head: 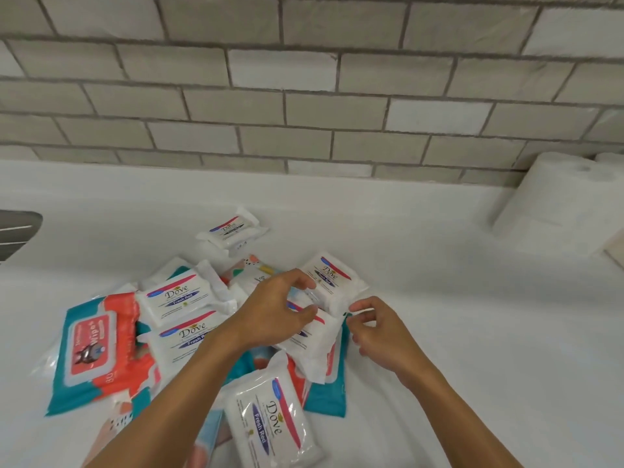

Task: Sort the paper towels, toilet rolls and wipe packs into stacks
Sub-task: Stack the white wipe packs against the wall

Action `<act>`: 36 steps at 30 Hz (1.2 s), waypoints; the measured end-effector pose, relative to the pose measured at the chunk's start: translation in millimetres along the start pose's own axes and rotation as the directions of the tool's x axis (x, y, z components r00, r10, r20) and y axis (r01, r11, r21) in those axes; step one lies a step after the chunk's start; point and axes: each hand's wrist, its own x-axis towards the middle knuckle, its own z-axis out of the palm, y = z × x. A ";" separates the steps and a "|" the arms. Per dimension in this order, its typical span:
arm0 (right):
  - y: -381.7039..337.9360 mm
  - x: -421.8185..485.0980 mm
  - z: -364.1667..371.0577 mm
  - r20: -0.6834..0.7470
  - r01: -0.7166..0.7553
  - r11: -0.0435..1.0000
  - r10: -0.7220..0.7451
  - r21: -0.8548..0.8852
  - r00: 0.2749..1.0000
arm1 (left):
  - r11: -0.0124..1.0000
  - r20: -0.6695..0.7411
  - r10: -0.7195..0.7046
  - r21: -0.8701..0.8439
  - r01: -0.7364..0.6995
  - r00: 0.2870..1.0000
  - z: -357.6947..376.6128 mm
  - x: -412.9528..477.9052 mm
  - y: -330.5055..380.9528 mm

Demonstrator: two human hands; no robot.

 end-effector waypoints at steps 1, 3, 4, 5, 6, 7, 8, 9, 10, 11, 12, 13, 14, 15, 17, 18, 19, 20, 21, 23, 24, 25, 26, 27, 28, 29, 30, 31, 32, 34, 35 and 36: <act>0.8 -2.7 3.5 0.011 -0.019 1.000 0.019 0.000 1.000 | 1.000 0.015 -0.014 0.006 0.014 1.000 -0.7 -1.2 -3.4; -0.3 -8.1 10.8 0.032 -0.052 0.999 0.051 0.012 0.998 | 0.999 0.056 -0.036 0.008 0.036 0.998 -1.0 -2.6 -9.9; -1.7 -10.5 14.5 0.031 -0.067 0.998 0.066 0.013 0.997 | 0.999 0.076 -0.044 0.007 0.044 0.996 -0.6 -3.3 -12.7; -3.1 -12.1 18.0 0.018 -0.079 0.997 0.079 0.004 0.997 | 0.999 0.096 -0.050 0.008 0.049 0.994 0.5 -4.1 -14.9; -4.4 -13.1 20.9 -0.005 -0.090 0.996 0.090 -0.018 0.996 | 0.998 0.114 -0.055 0.013 0.054 0.992 2.0 -5.0 -16.1; -5.9 -13.6 23.1 -0.024 -0.103 0.994 0.102 -0.045 0.994 | 0.998 0.126 -0.060 0.020 0.058 0.990 3.8 -5.4 -17.5; -7.8 -14.5 25.1 -0.033 -0.116 0.991 0.114 -0.070 0.993 | 0.998 0.128 -0.062 0.024 0.059 0.990 5.4 -5.4 -18.3; -9.2 -15.1 27.3 -0.030 -0.127 0.988 0.125 -0.088 0.992 | 0.998 0.125 -0.062 0.027 0.059 0.990 6.5 -5.1 -19.2; -10.3 -15.8 29.4 -0.026 -0.134 0.987 0.132 -0.094 0.991 | 0.998 0.122 -0.060 0.030 0.056 0.991 7.0 -4.8 -19.6; -10.4 -15.5 31.8 -0.027 -0.139 0.987 0.137 -0.085 0.990 | 0.998 0.119 -0.055 0.031 0.051 0.991 7.1 -4.2 -20.0; -10.8 -15.7 33.6 -0.032 -0.144 0.988 0.142 -0.057 0.989 | 0.999 0.115 -0.049 0.027 0.046 0.992 7.2 -3.6 -20.7; -11.5 -15.8 35.5 -0.034 -0.149 0.989 0.149 -0.019 0.988 | 0.999 0.108 -0.045 0.013 0.044 0.993 7.5 -3.1 -21.8; -12.1 -16.5 37.3 -0.036 -0.151 0.988 0.151 0.022 0.988 | 0.999 0.096 -0.043 -0.013 0.045 0.994 8.0 -3.2 -22.7; -13.1 -17.3 39.0 -0.041 -0.145 0.988 0.147 0.058 0.988 | 0.998 0.079 -0.044 -0.045 0.048 0.996 9.0 -3.4 -23.8; -16.1 -19.7 41.9 -0.058 -0.120 0.986 0.127 0.113 0.990 | 0.992 0.033 -0.051 -0.113 0.054 0.998 12.0 -4.7 -26.2; -17.8 -21.2 43.6 -0.067 -0.107 0.986 0.116 0.130 0.991 | 0.988 0.008 -0.052 -0.147 0.053 0.999 13.1 -5.5 -27.2; -18.9 -22.3 45.4 -0.072 -0.099 0.985 0.110 0.139 0.991 | 0.983 -0.018 -0.049 -0.177 0.045 0.999 14.1 -6.7 -28.0; -19.4 -23.3 47.1 -0.075 -0.093 0.985 0.105 0.144 0.992 | 0.978 -0.044 -0.044 -0.205 0.034 0.998 14.5 -8.2 -28.3; -18.8 -23.3 49.0 -0.077 -0.090 0.985 0.102 0.148 0.992 | 0.972 -0.070 -0.040 -0.235 0.023 0.997 14.6 -9.5 -28.5; -16.7 -23.1 51.3 -0.083 -0.090 0.979 0.107 0.182 0.991 | 0.954 -0.124 -0.033 -0.299 -0.005 0.992 13.4 -11.2 -28.1; -15.6 -23.3 51.4 -0.086 -0.091 0.972 0.112 0.217 0.990 | 0.942 -0.146 -0.031 -0.334 -0.020 0.989 12.4 -12.1 -27.1; -15.1 -23.4 50.7 -0.092 -0.092 0.961 0.120 0.262 0.988 | 0.926 -0.163 -0.030 -0.377 -0.034 0.986 11.2 -12.7 -25.9; -15.0 -23.6 49.2 -0.101 -0.093 0.946 0.130 0.312 0.986 | 0.904 -0.174 -0.029 -0.424 -0.048 0.984 9.8 -12.9 -24.8; -14.8 -23.6 47.2 -0.110 -0.093 0.928 0.141 0.361 0.984 | 0.883 -0.184 -0.030 -0.465 -0.060 0.983 8.8 -12.7 -24.3; -14.4 -23.7 45.4 -0.115 -0.092 0.910 0.151 0.405 0.982 | 0.866 -0.192 -0.029 -0.495 -0.071 0.981 7.5 -12.6 -23.9; -13.8 -24.0 43.8 -0.117 -0.092 0.892 0.159 0.443 0.980 | 0.855 -0.199 -0.029 -0.513 -0.079 0.980 6.3 -12.7 -23.7; -13.3 -24.7 42.1 -0.116 -0.090 0.877 0.163 0.473 0.980 | 0.852 -0.211 -0.032 -0.517 -0.084 0.977 5.1 -12.5 -23.5; -12.7 -25.2 40.6 -0.115 -0.085 0.865 0.162 0.495 0.980 | 0.858 -0.232 -0.039 -0.506 -0.087 0.972 3.6 -12.0 -23.0; -12.4 -25.5 39.1 -0.112 -0.080 0.856 0.159 0.511 0.981 | 0.872 -0.254 -0.055 -0.484 -0.078 0.966 1.6 -11.4 -21.8; -13.7 -26.2 36.5 -0.091 -0.071 0.842 0.141 0.534 0.986 | 0.897 -0.248 -0.113 -0.443 -0.008 0.962 -3.6 -10.0 -18.5; -14.7 -26.3 35.8 -0.069 -0.070 0.834 0.128 0.547 0.989 | 0.889 -0.203 -0.157 -0.455 0.049 0.966 -6.1 -9.5 -16.7; -16.1 -26.7 35.8 -0.045 -0.071 0.828 0.115 0.556 0.992 | 0.857 -0.126 -0.202 -0.503 0.113 0.971 -9.0 -9.0 -15.9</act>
